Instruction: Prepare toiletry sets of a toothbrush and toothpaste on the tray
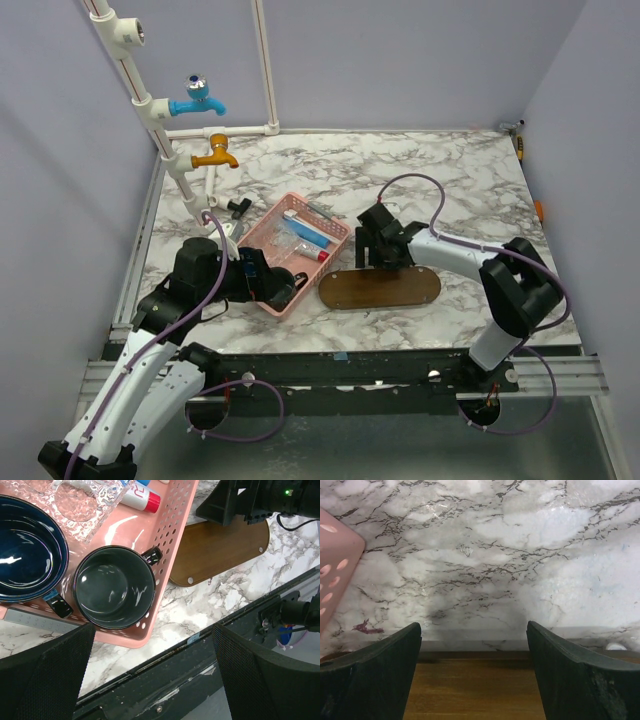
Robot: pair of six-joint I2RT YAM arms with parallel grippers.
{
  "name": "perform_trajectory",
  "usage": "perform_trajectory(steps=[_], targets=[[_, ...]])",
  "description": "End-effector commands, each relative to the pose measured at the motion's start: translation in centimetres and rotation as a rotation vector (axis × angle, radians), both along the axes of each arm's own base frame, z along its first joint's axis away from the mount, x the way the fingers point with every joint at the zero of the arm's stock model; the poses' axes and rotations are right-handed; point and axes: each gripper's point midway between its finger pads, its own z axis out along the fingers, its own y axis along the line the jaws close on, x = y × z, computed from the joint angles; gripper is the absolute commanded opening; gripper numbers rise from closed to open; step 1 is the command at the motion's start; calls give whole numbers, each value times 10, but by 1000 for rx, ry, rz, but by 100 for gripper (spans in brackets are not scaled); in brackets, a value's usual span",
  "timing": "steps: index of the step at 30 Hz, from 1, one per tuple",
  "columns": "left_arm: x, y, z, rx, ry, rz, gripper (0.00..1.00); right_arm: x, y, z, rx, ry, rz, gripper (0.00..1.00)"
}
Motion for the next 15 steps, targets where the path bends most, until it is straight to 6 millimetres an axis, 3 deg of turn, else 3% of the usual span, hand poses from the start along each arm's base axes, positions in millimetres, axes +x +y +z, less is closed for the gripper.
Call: perform_trajectory(steps=[1, 15], targets=[[1, 2, -1, 2, -8, 17, 99, -6, -3, 9, 5, -31, -44, 89], [0, 2, 1, -7, -21, 18, 99, -26, 5, 3, -13, -8, -34, 89]])
